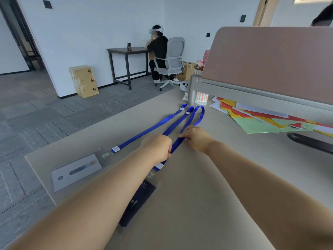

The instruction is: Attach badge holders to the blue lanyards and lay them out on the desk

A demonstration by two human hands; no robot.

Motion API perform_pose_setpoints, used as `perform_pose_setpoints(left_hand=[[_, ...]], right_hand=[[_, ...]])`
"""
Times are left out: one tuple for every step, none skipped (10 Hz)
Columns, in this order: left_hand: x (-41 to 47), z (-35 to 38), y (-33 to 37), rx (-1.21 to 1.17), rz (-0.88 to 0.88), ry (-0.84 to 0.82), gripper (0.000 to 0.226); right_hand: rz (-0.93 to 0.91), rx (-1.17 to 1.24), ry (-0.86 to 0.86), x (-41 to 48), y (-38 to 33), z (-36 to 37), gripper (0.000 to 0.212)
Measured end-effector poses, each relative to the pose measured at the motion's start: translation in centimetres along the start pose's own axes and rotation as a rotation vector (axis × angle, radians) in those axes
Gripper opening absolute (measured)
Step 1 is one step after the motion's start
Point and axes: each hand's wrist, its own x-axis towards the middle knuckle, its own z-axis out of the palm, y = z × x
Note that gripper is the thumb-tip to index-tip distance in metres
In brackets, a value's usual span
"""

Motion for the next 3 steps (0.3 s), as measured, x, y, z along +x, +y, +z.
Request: perform_pose_setpoints(left_hand=[[-1.3,0.1,-0.6,0.069,-0.032,-0.005,0.021],[-2.4,0.1,-0.8,0.109,-0.046,0.028,0.021],[-3.3,-0.5,0.0,0.123,-0.044,0.099,0.019]], right_hand=[[0.021,0.004,0.024,-1.3,-1.4,0.3,0.036],[0.06,0.05,0.112,-2.8,-1.9,0.3,0.033],[0.07,0.087,0.164,-5.1,-2.4,-0.4,0.03]])
